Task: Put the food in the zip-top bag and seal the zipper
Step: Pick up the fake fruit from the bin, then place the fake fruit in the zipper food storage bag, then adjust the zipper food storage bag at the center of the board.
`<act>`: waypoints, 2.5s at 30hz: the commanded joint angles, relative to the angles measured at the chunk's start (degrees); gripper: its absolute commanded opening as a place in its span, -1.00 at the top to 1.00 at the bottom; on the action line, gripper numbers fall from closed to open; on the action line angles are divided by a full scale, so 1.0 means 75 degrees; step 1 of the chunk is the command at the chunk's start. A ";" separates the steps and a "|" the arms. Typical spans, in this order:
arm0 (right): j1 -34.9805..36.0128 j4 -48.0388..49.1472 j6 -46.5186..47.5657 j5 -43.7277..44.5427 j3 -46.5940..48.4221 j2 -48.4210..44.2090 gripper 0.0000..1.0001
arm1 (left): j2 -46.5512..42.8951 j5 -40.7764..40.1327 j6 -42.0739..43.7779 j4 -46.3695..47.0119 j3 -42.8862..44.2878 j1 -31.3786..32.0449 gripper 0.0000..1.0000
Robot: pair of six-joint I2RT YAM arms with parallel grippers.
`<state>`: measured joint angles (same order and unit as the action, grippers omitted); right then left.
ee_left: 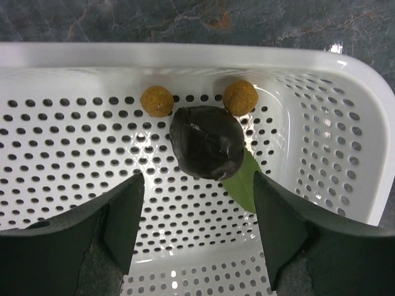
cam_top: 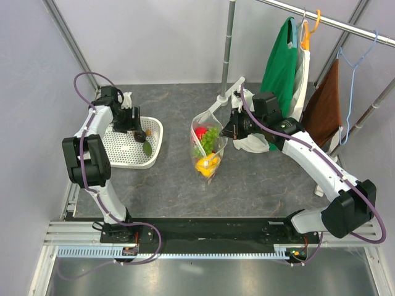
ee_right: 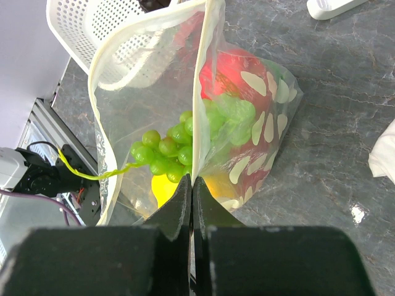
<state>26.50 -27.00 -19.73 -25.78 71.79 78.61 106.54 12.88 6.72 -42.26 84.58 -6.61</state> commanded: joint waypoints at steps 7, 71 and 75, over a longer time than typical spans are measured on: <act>0.0029 0.0144 0.0064 -0.0055 0.0330 0.0031 1.00 | 0.0478 0.0345 -0.0134 0.0689 -0.0015 0.0284 -0.63; 0.0017 0.0190 0.0263 -0.0336 0.0319 -0.0133 1.00 | -0.2686 0.1415 -0.0098 -0.2253 0.2470 0.4408 -0.73; 0.0041 0.0284 0.0146 -0.0534 0.0295 -0.0133 1.00 | -0.2406 0.0838 -0.0426 -0.2054 0.2504 0.4760 -0.73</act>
<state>26.50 -26.98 -18.24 -27.27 71.83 78.81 86.08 25.39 7.55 -58.39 103.77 27.22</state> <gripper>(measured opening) 0.010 0.862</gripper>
